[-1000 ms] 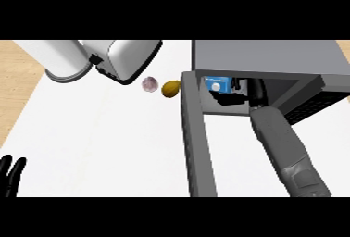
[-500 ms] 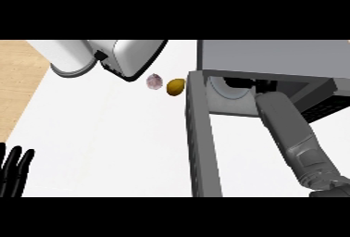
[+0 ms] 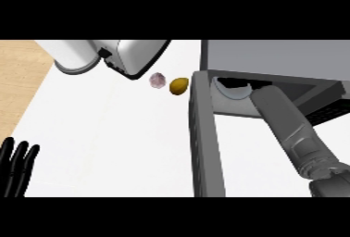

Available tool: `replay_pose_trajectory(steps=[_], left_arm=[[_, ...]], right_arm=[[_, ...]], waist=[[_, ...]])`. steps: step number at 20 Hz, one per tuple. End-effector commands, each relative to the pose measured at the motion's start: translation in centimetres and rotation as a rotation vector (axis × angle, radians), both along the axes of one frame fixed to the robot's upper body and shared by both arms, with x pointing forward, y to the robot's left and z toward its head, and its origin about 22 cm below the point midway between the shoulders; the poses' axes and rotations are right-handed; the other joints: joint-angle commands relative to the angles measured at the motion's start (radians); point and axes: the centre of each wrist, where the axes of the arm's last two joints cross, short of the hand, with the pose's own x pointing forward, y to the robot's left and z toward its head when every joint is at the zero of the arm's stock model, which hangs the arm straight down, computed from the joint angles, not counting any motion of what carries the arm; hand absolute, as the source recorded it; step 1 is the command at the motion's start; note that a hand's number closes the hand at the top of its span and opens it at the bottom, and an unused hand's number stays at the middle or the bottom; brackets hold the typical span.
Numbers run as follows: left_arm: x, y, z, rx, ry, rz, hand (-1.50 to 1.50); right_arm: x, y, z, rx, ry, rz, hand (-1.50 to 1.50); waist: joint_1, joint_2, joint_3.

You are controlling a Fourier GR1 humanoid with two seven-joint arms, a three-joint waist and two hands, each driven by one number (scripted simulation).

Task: Pick up the milk, place it into the microwave and close the microwave

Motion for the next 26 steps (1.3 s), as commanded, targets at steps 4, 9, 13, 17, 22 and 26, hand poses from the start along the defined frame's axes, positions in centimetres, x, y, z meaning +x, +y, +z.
replay_pose_trajectory(steps=[4,9,13,17,22,26], left_arm=[[-0.2,-0.1,-0.2,0.022,0.001,-0.017,-1.5],[-0.5,-0.7,0.7,0.031,-0.005,-0.015,-1.5],[-1.7,-0.4,0.7,0.039,0.021,-0.041,-1.5],[-0.9,-0.9,0.3,0.03,0.021,-0.019,-1.5],[-1.2,-1.7,0.3,0.034,0.011,0.002,-1.5],[-1.8,-1.8,-0.1,0.026,0.005,-0.02,-1.5]], right_arm=[[0.7,2.5,1.2,0.01,0.045,0.038,-1.5],[0.9,1.9,1.7,0.046,0.003,0.019,-1.5],[0.7,1.9,1.2,0.072,0.001,-0.035,-1.5],[0.8,0.9,1.4,0.075,-0.032,-0.053,-1.5],[0.7,-0.2,1.3,0.081,-0.076,-0.067,-1.5],[0.2,-2.6,0.8,0.092,-0.11,-0.09,-1.5]], waist=[[0.013,-0.001,0.0],[0.003,-0.002,0.001],[0.002,-0.01,0.0],[-0.01,-0.007,0.001],[-0.02,-0.011,0.001],[-0.019,-0.013,0.0]])
